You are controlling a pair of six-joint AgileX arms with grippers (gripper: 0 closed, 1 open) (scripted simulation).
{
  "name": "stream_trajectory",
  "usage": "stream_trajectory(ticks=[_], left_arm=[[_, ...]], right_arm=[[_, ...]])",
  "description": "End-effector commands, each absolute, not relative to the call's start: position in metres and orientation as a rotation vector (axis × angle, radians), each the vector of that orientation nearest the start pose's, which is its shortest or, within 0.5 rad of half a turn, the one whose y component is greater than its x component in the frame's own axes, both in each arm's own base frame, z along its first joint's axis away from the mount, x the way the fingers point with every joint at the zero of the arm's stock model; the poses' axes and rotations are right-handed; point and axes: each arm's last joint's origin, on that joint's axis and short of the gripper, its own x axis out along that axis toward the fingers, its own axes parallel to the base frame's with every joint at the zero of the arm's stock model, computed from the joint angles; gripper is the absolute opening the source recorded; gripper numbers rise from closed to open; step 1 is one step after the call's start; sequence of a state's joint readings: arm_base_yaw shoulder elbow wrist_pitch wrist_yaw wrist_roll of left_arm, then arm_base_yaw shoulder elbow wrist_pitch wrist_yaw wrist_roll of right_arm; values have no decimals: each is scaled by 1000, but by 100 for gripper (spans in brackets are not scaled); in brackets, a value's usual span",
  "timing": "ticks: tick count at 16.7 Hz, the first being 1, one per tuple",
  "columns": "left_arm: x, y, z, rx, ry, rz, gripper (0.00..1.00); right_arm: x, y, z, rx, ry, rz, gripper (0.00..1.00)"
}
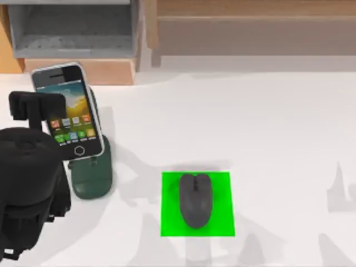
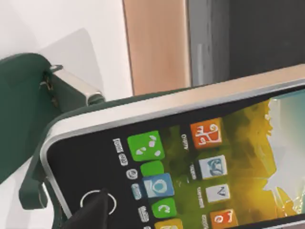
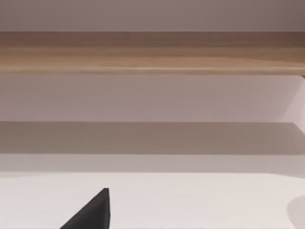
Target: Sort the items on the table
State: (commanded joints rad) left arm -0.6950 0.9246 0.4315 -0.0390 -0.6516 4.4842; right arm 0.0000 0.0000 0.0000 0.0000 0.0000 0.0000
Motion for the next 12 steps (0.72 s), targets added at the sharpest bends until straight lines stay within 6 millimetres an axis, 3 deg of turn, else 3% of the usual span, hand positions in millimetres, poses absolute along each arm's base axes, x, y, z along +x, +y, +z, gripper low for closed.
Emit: stream_trajectory(ticks=[7, 12], left_arm=[[145, -81, 191, -2762, 105, 533, 100], [135, -57, 181, -3759, -170, 659, 100]], right_arm=[[106, -1, 160, 0, 0, 0, 100], [106, -1, 160, 0, 0, 0, 100]])
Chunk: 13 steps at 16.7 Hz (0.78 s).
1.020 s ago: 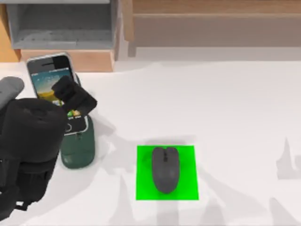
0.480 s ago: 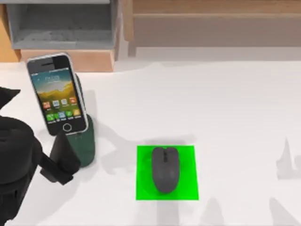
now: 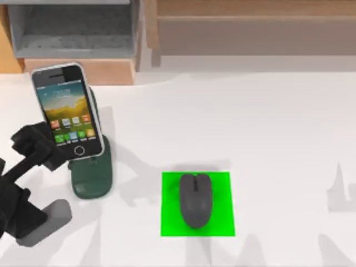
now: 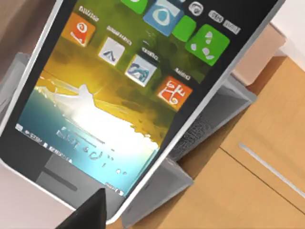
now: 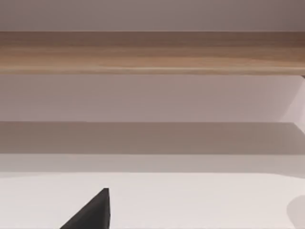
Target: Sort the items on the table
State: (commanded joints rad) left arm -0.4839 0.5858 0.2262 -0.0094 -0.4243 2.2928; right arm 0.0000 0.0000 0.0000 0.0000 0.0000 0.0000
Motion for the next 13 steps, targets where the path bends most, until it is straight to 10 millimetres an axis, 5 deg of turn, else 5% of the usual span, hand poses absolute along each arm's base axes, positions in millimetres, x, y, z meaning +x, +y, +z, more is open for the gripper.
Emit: stream_trajectory(ticks=[7, 13], left_arm=[[120, -27, 166, 1161, 174, -156, 100], [111, -9, 160, 400, 92, -29, 100]], right_arm=[[106, -1, 160, 0, 0, 0, 100], [106, -1, 160, 0, 0, 0, 100]])
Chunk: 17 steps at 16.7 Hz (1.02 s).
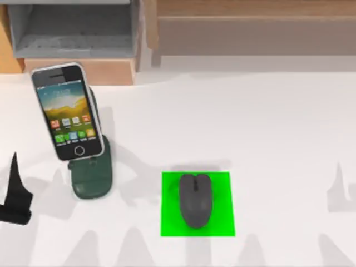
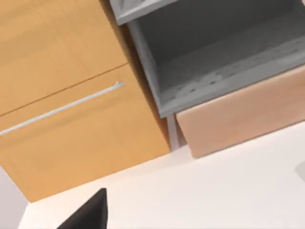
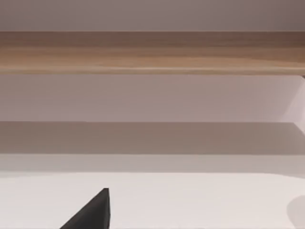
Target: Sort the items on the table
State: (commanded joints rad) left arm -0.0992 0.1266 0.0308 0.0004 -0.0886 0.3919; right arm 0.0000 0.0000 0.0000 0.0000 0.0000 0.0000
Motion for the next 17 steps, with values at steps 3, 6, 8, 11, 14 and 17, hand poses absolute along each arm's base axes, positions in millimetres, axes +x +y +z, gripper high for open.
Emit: stream_trajectory(ticks=[3, 6, 8, 11, 14, 17], left_arm=[[108, -5, 159, 167, 44, -6, 100], [106, -2, 160, 33, 10, 0, 100], [106, -1, 160, 0, 0, 0, 100], [106, -1, 160, 0, 0, 0, 100], [106, -1, 160, 0, 0, 0, 100], [106, -1, 160, 0, 0, 0, 100]], right_arm=[[106, -1, 160, 0, 0, 0, 100], [106, -1, 160, 0, 0, 0, 100], [106, -1, 160, 0, 0, 0, 100], [106, -1, 160, 0, 0, 0, 100], [106, -1, 160, 0, 0, 0, 100], [108, -3, 157, -1, 19, -9, 100]])
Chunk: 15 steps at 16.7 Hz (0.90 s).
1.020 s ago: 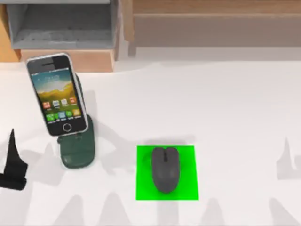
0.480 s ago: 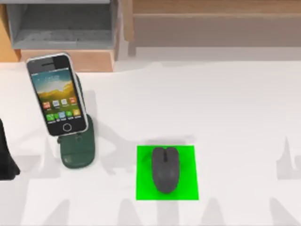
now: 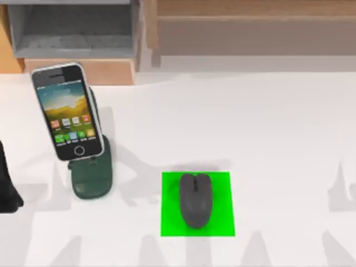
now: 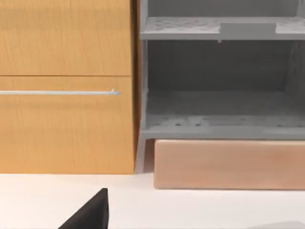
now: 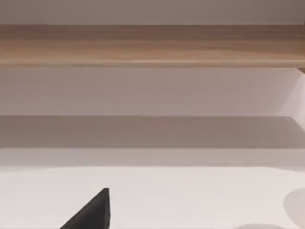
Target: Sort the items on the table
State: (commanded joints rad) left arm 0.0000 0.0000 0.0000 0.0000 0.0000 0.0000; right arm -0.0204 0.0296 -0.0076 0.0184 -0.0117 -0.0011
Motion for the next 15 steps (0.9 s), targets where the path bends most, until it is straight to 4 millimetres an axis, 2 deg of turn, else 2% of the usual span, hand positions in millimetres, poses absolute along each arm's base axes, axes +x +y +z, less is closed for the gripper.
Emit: stream_trajectory(ticks=[7, 15], left_arm=[[106, -1, 160, 0, 0, 0, 100], [106, -1, 160, 0, 0, 0, 100]], right_arm=[[127, -28, 138, 18, 176, -80, 100], [163, -85, 110, 129, 324, -136, 100]])
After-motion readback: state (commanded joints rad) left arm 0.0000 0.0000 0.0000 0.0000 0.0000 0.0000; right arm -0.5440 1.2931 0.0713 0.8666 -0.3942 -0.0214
